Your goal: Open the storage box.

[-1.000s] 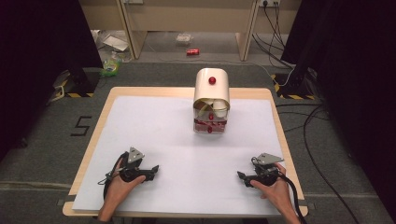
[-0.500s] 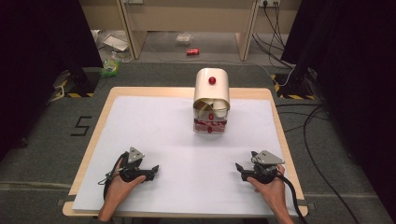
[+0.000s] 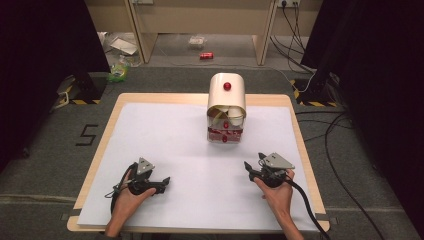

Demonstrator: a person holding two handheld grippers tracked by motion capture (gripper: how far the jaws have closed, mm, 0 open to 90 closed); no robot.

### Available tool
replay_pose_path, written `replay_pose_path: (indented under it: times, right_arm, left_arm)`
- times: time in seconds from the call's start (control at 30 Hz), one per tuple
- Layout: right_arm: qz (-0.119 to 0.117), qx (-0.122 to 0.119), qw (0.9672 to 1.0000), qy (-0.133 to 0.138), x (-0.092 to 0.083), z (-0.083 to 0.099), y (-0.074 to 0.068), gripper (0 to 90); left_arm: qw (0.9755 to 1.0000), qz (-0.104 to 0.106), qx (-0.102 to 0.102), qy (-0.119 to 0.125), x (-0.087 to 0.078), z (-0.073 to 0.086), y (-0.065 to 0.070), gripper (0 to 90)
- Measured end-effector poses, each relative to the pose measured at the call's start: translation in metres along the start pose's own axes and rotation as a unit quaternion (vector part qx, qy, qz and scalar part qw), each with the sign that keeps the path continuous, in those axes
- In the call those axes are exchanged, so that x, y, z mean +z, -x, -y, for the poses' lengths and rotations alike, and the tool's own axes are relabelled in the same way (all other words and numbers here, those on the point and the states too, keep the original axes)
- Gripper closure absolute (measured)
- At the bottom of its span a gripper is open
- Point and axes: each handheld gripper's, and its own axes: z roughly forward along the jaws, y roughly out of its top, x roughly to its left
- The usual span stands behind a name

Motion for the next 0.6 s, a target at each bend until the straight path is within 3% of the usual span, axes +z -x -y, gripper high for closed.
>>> replay_pose_path:
  times: [0.03,0.17,0.27,0.4,0.5,0.6]
  right_arm:
    - [0.011,-0.008,0.9999,0.009,0.005,-0.004,-0.003,41.0]
    - [0.005,-0.001,0.9997,0.025,0.013,-0.008,-0.008,46.4]
    - [0.017,-0.023,0.9991,0.032,0.024,-0.013,-0.016,49.2]
    - [0.018,-0.033,0.9987,0.034,0.03,-0.015,-0.017,51.7]
    - [0.014,-0.021,0.9989,0.039,0.032,-0.016,-0.017,52.7]
    - [0.016,-0.025,0.9988,0.038,0.036,-0.018,-0.019,53.3]
  left_arm:
    - [1.0,0.0,0.0,0.0,0.0,0.0,0.0,13.1]
    - [1.0,0.0,0.0,0.0,0.0,0.0,0.0,13.1]
    - [1.0,0.0,0.0,0.0,0.0,0.0,0.0,13.1]
    - [1.0,0.0,0.0,0.0,0.0,0.0,0.0,13.0]
    - [1.0,0.0,0.0,0.0,0.0,0.0,0.0,13.1]
    - [1.0,0.0,0.0,0.0,0.0,0.0,0.0,13.1]
